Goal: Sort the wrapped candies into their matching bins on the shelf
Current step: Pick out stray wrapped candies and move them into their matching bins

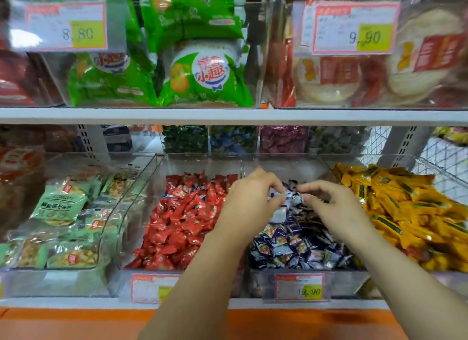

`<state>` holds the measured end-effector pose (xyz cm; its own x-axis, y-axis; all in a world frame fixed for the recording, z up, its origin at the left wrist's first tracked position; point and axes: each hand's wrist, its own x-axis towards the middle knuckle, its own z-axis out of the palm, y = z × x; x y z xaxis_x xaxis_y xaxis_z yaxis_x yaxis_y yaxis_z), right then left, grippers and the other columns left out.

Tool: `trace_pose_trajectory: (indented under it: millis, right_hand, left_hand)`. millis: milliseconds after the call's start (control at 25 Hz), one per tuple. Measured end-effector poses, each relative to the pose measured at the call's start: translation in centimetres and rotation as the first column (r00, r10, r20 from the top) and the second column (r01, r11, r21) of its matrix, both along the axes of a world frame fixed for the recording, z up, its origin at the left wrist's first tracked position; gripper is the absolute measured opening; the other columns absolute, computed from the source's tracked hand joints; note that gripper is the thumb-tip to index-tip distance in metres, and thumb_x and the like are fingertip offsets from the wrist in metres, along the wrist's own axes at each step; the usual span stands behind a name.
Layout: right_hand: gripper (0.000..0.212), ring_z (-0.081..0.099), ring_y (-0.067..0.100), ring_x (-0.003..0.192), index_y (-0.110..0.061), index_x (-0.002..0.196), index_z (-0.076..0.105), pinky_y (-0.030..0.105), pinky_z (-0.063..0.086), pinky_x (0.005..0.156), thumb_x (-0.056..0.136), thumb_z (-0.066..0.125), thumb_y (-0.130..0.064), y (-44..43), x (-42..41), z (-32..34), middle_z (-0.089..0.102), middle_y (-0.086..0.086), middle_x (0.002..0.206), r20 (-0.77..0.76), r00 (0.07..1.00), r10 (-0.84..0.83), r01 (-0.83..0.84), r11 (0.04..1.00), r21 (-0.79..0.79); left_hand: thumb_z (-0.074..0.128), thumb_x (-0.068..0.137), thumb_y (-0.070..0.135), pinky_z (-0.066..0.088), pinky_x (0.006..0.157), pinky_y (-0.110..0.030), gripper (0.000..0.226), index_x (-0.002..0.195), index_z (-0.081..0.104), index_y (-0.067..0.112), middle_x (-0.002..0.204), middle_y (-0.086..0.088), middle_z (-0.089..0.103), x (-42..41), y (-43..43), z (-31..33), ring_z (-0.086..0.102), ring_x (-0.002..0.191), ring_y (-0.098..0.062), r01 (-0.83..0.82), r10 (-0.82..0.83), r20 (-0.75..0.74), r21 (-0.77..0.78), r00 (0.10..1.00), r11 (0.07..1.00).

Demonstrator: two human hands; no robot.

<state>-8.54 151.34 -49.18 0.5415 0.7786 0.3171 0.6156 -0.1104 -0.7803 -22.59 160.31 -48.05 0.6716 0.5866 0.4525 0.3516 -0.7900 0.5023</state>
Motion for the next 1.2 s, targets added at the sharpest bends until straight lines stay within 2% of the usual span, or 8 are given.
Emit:
trace_pose_trajectory:
  millis: [120, 240, 400, 520, 680, 840, 1000, 1200]
  right_hand:
    - [0.015, 0.052, -0.011, 0.081, -0.020, 0.093, 0.068, -0.002, 0.038, 0.065, 0.089, 0.060, -0.009, 0.2, 0.3, 0.1, 0.061, -0.015, 0.089, 0.002, 0.999, 0.040, -0.040, 0.999, -0.011]
    - [0.015, 0.054, -0.007, 0.082, -0.020, 0.097, 0.068, -0.005, 0.037, 0.067, 0.090, 0.059, -0.010, 1.8, -0.7, 0.6, 0.062, -0.012, 0.092, -0.015, 0.993, 0.120, -0.120, 0.993, -0.003]
    - [0.023, 0.056, 0.008, 0.110, -0.022, 0.114, 0.063, 0.020, 0.042, 0.095, 0.093, 0.055, -0.017, 5.5, -3.1, 1.1, 0.061, -0.005, 0.119, -0.074, 0.953, 0.293, -0.296, 0.954, -0.037]
    - [0.033, 0.045, 0.008, 0.126, -0.024, 0.126, 0.057, 0.020, 0.030, 0.096, 0.092, 0.056, -0.026, 7.3, -4.2, 0.4, 0.051, -0.006, 0.136, -0.069, 0.927, 0.368, -0.374, 0.920, -0.120]
    - [0.033, 0.047, -0.018, 0.098, -0.026, 0.123, 0.058, 0.020, 0.031, 0.092, 0.090, 0.058, -0.029, 7.8, -3.9, -0.4, 0.043, -0.009, 0.142, -0.062, 0.912, 0.405, -0.410, 0.902, -0.137]
    - [0.029, 0.044, 0.005, 0.124, -0.028, 0.119, 0.061, 0.019, 0.028, 0.096, 0.090, 0.058, -0.030, 7.9, -3.9, -0.6, 0.042, -0.008, 0.144, -0.051, 0.920, 0.389, -0.392, 0.910, -0.131]
    - [0.027, 0.045, 0.002, 0.119, -0.029, 0.116, 0.062, 0.018, 0.029, 0.095, 0.090, 0.057, -0.031, 7.9, -3.9, -0.8, 0.040, -0.010, 0.145, -0.044, 0.919, 0.392, -0.394, 0.911, -0.120]
    - [0.026, 0.045, 0.005, 0.124, -0.030, 0.115, 0.063, 0.022, 0.033, 0.101, 0.089, 0.059, -0.030, 7.7, -3.9, -0.7, 0.043, -0.011, 0.143, -0.058, 0.914, 0.401, -0.405, 0.907, -0.113]
  left_hand:
    - [0.060, 0.089, 0.026, 0.043, 0.089, -0.030, 0.006, 0.094, 0.062, 0.027, 0.098, 0.011, 0.054, -0.2, 1.3, 0.3, 0.052, 0.090, -0.008, -0.106, 0.107, 0.067, -0.016, 0.992, 0.994]
    - [0.057, 0.090, 0.023, 0.044, 0.084, -0.026, 0.011, 0.099, 0.064, 0.025, 0.104, 0.005, 0.063, -1.9, 3.7, 0.6, 0.057, 0.093, -0.013, -0.273, 0.281, 0.084, -0.100, 0.956, 0.957]
    - [0.056, 0.091, 0.018, 0.042, 0.089, -0.025, 0.028, 0.119, 0.061, 0.017, 0.118, -0.005, 0.064, -4.9, 8.0, -1.0, 0.059, 0.104, -0.020, -0.376, 0.350, -0.189, -0.124, 0.918, 0.918]
    - [0.057, 0.091, 0.020, 0.035, 0.094, -0.021, 0.039, 0.131, 0.052, 0.018, 0.131, -0.003, 0.056, -6.0, 10.5, -1.6, 0.053, 0.117, -0.019, -0.311, 0.251, -0.321, -0.148, 0.913, 0.939]
    - [0.061, 0.090, 0.024, 0.032, 0.103, -0.024, 0.050, 0.137, 0.045, 0.020, 0.139, -0.001, 0.049, -6.7, 12.4, -2.7, 0.047, 0.124, -0.017, -0.263, 0.144, -0.530, -0.157, 0.836, 0.952]
    - [0.066, 0.085, 0.020, 0.041, 0.095, -0.024, 0.053, 0.134, 0.047, 0.019, 0.122, -0.001, 0.058, -6.5, 13.1, -3.1, 0.056, 0.107, -0.015, -0.264, 0.117, -0.510, -0.227, 0.852, 0.937]
    - [0.068, 0.081, 0.010, 0.045, 0.081, -0.018, 0.038, 0.117, 0.058, 0.018, 0.106, 0.002, 0.059, -6.2, 13.6, -3.5, 0.057, 0.092, -0.011, -0.277, 0.155, -0.429, -0.238, 0.890, 0.931]
    - [0.066, 0.083, 0.011, 0.036, 0.051, -0.003, 0.019, 0.092, 0.062, 0.026, 0.084, 0.014, 0.059, -6.9, 12.4, -3.2, 0.051, 0.062, 0.003, -0.270, 0.196, -0.301, -0.228, 0.933, 0.936]
